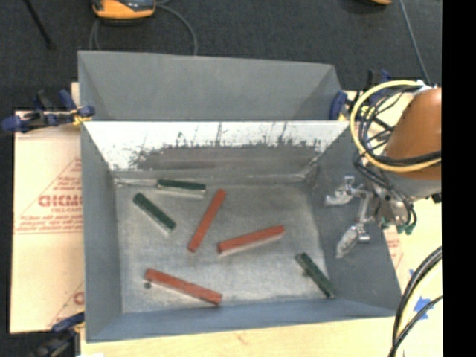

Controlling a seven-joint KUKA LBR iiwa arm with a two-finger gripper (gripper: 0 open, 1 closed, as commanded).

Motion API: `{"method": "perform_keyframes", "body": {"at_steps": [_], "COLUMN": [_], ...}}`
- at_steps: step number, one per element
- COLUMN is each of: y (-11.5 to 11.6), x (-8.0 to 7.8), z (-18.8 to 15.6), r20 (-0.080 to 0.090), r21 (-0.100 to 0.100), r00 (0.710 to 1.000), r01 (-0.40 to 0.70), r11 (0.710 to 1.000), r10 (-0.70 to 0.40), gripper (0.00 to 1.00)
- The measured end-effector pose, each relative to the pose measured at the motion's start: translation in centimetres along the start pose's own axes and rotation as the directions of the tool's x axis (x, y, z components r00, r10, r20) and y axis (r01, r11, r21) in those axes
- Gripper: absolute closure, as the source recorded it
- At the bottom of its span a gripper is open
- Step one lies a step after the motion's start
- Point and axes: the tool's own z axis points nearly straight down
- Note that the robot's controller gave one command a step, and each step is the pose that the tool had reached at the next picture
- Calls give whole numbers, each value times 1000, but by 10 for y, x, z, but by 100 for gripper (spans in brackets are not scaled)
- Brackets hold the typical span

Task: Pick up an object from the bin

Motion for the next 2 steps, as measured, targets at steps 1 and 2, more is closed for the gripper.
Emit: {"method": "perform_keyframes", "body": {"at_steps": [1, 2], "y": [33, 35], "x": [-36, -39], "z": [103, 105], "r20": [0, 21], "r21": [1, 4], "r00": [999, 999], "r01": [36, 38], "r11": [999, 999], "r10": [-36, -38], "gripper": [100, 0]}}
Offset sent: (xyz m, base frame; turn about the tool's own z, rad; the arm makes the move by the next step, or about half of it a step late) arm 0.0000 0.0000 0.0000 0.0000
